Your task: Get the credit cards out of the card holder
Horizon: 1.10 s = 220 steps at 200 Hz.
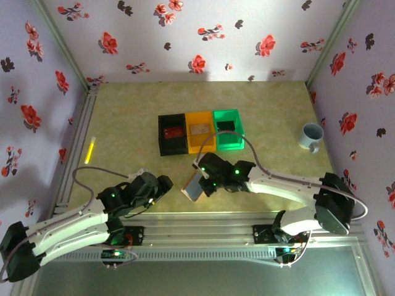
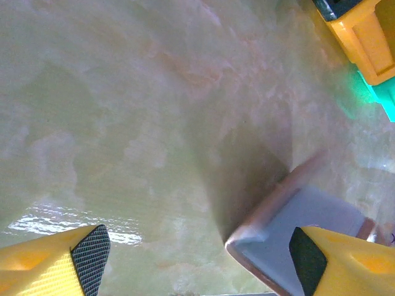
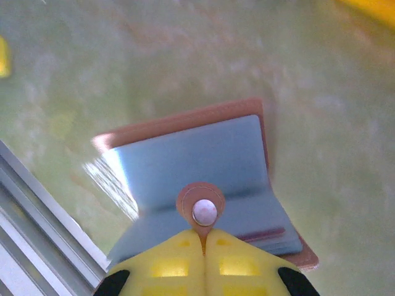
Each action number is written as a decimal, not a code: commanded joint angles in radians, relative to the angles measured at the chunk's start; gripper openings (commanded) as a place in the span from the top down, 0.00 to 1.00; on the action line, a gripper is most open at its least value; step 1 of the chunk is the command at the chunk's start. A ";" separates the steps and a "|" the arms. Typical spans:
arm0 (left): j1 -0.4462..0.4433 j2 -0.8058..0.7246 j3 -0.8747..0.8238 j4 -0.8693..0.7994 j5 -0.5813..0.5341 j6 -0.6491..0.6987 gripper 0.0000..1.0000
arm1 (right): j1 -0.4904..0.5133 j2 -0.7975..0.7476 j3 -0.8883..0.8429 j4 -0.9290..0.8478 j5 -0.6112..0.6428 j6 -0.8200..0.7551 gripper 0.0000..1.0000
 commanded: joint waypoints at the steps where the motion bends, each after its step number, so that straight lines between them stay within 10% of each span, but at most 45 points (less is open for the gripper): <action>1: -0.017 -0.009 -0.013 -0.018 -0.044 -0.030 0.19 | -0.006 0.078 0.070 -0.053 -0.043 -0.079 1.00; 220: -0.115 0.050 -0.057 0.085 -0.136 -0.112 0.19 | -0.134 -0.172 -0.377 0.377 0.154 0.000 1.00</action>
